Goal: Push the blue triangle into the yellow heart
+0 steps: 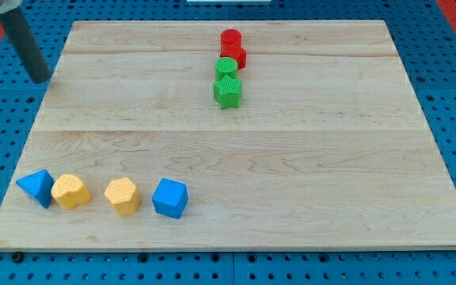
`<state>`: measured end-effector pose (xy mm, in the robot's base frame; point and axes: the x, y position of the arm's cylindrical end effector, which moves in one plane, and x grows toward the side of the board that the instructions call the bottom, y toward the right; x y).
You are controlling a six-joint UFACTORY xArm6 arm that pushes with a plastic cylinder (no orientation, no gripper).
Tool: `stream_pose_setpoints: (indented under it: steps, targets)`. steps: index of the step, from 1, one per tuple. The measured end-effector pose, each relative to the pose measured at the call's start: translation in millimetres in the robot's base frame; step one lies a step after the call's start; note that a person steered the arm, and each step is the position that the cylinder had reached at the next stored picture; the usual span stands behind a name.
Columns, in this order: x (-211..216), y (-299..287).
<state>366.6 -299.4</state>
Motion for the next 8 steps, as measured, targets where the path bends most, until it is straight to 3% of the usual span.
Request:
stream_pose_setpoints:
  steps: [1,2,3,6,7,8]
  targets:
    - [94.8,8.5]
    - [141.3,-4.3]
    - [150.2,48.2]
    - [211.6,44.5]
    - [212.8,43.0]
    - [221.9,8.4]
